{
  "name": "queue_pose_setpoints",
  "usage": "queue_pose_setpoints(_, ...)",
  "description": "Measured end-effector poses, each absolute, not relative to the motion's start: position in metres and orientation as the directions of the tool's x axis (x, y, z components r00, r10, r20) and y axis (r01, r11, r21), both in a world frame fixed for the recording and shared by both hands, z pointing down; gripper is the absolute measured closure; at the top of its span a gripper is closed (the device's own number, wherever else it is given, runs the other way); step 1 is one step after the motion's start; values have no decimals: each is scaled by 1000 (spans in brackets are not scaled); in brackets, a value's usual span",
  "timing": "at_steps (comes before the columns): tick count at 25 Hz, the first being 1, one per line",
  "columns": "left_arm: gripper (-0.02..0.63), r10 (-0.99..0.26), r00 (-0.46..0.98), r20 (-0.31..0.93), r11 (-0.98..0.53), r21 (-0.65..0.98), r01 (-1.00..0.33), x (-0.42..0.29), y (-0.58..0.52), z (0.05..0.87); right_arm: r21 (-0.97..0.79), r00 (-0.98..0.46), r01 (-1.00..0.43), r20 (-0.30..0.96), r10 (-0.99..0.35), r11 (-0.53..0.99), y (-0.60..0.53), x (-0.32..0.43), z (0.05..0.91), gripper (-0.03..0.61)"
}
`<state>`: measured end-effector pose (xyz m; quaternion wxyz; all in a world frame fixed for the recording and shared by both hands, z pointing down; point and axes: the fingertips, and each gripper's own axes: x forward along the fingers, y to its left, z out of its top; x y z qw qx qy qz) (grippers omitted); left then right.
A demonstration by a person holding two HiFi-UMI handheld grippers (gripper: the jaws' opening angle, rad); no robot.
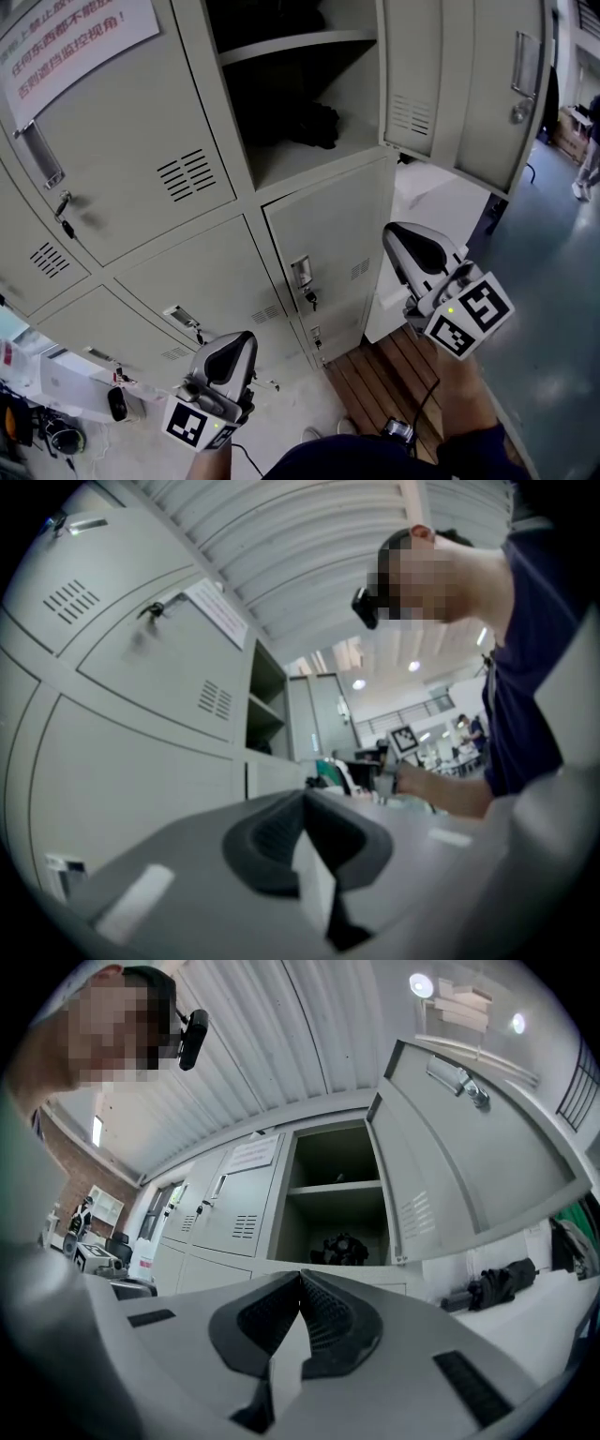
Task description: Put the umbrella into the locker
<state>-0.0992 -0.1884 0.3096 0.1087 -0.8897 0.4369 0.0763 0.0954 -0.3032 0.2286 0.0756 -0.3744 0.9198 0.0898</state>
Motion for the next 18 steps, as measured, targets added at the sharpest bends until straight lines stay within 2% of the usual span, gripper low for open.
queue_pose_setpoints(9, 611, -784, 580, -221, -565, -135, -814, -87, -196, 308, -8, -749, -652, -151, -645, 758, -294, 112, 294, 572)
queue_pose_setpoints(18, 611, -795, 566, -217, -546, -152, -824, -77, -195, 307, -40, -760, -632, -158, -630, 774, -283, 124, 310, 572)
